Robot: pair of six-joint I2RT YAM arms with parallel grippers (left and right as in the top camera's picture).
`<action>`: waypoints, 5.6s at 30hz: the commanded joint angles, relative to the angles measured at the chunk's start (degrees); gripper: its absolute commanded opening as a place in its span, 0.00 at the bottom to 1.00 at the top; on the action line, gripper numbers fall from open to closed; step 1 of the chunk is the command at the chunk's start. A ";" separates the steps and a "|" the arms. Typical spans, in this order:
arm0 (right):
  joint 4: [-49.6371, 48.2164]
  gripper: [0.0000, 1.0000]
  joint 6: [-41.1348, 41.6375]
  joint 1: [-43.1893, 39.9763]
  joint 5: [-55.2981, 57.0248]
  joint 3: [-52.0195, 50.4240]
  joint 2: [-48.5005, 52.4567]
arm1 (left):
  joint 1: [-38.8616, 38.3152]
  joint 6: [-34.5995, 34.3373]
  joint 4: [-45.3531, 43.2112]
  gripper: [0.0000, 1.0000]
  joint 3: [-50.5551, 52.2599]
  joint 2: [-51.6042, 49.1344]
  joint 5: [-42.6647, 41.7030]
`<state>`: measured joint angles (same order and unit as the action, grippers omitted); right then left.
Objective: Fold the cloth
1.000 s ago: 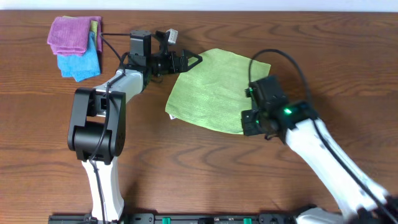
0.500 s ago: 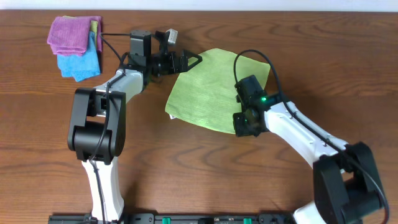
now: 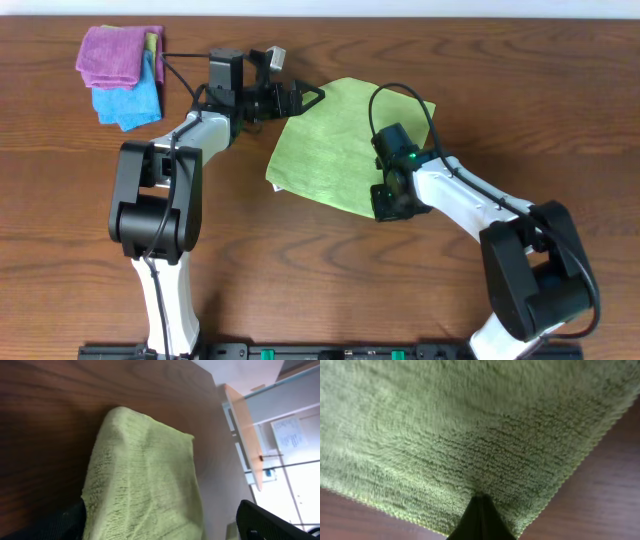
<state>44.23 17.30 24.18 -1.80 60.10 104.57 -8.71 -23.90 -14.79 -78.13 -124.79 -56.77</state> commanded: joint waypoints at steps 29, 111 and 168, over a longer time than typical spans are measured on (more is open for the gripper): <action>6.67 0.01 1.97 -4.59 6.45 -1.03 1.84 | -0.72 9.16 12.46 0.95 -1.22 -0.59 6.12; 3.63 0.01 -1.16 -7.98 -2.29 -1.01 1.84 | -4.39 -21.97 -8.20 0.95 -12.11 -20.02 0.48; 24.22 0.02 -0.63 -9.33 11.37 29.64 -18.23 | 1.03 -10.25 2.75 0.90 -35.41 -19.21 -18.18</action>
<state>68.53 17.12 15.42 7.18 86.80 90.89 -7.16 -38.11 -11.97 -112.53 -144.24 -75.20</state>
